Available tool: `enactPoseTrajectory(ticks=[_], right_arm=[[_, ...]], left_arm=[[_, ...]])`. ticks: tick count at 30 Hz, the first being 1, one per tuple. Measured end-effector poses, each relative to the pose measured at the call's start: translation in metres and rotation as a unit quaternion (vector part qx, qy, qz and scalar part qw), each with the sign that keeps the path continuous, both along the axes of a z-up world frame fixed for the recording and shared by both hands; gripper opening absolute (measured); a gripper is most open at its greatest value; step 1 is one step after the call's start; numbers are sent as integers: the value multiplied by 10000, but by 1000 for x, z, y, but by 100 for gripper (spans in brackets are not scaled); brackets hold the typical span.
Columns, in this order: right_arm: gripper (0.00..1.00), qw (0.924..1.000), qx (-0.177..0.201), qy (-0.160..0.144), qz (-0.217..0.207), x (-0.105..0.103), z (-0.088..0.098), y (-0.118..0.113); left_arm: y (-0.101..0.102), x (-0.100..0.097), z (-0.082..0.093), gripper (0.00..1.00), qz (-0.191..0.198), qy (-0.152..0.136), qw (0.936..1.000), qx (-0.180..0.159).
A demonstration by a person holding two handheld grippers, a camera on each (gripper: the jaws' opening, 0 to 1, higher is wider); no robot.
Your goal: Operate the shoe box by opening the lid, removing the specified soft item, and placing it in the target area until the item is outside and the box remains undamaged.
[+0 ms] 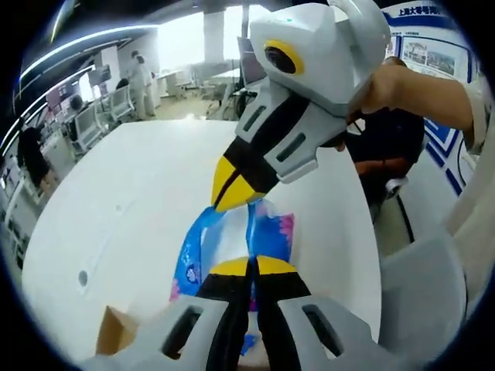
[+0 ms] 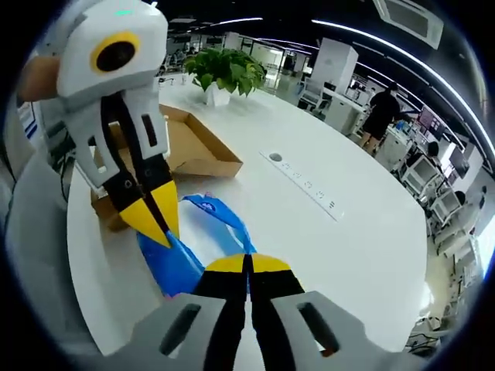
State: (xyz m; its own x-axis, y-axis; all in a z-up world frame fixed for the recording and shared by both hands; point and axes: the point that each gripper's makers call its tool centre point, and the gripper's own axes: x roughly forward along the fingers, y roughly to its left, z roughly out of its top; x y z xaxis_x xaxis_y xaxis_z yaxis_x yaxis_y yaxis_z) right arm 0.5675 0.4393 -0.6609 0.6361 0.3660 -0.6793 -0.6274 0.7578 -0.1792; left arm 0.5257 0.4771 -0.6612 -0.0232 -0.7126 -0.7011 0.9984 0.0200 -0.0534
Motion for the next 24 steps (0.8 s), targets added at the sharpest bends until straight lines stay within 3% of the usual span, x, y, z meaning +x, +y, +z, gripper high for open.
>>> enactPoseTrajectory(ticks=[11, 24], right_arm=[[0, 9999, -49, 8, -157, -1, -2, -33], [0, 9988, -93, 130, -458, -10, -10, -79]], left_arm=[[-35, -1, -5, 0, -47, 165, 9997, -198], [-79, -21, -11, 0, -491, 128, 9986, -175]])
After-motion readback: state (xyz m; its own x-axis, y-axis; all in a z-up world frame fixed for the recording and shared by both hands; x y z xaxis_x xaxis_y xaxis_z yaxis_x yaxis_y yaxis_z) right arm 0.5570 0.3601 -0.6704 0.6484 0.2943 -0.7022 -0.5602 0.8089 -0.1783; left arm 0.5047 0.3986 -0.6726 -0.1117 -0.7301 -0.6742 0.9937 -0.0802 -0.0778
